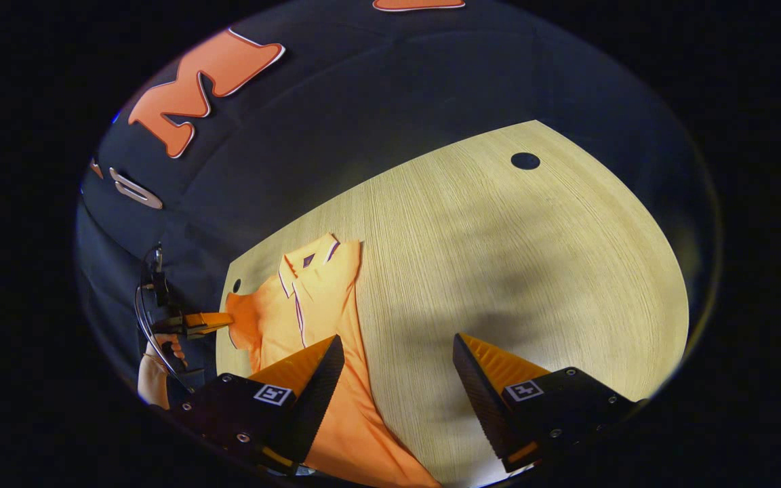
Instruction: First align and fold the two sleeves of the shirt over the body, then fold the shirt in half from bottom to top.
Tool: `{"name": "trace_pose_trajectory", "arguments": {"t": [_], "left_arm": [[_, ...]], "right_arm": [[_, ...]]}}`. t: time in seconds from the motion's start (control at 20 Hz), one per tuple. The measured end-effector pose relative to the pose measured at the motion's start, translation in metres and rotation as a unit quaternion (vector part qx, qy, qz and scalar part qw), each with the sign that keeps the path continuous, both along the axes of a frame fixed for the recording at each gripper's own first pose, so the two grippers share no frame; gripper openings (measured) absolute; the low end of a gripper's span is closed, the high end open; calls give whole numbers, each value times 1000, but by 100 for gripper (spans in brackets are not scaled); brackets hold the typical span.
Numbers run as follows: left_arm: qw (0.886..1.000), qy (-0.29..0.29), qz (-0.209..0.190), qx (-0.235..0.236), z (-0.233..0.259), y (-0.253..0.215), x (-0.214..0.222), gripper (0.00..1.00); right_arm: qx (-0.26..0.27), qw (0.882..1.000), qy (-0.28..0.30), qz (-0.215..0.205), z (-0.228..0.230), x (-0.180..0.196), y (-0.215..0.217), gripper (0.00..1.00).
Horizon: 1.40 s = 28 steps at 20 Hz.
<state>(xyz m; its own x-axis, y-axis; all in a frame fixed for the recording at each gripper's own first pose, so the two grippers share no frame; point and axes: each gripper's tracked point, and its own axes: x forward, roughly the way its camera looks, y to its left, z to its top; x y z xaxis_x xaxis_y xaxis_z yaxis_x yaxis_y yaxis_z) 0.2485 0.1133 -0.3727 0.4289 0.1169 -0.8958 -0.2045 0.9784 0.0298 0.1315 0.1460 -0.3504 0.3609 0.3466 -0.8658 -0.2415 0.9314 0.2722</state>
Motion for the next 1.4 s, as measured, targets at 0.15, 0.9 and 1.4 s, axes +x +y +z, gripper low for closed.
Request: {"name": "trace_pose_trajectory", "arguments": {"t": [0.15,0.9,1.4], "left_arm": [[998,3,-43,-34,-4,-63,6,0],[982,60,-51,-171,-49,-177,-47,35],[982,-1,-59,-179,27,-125,-129,98]], "right_arm": [[3,1000,-1,2,4,-5,-3,98],[-16,1000,-4,1,5,-42,-27,98],[-41,998,-10,46,10,-94,10,98]]}}
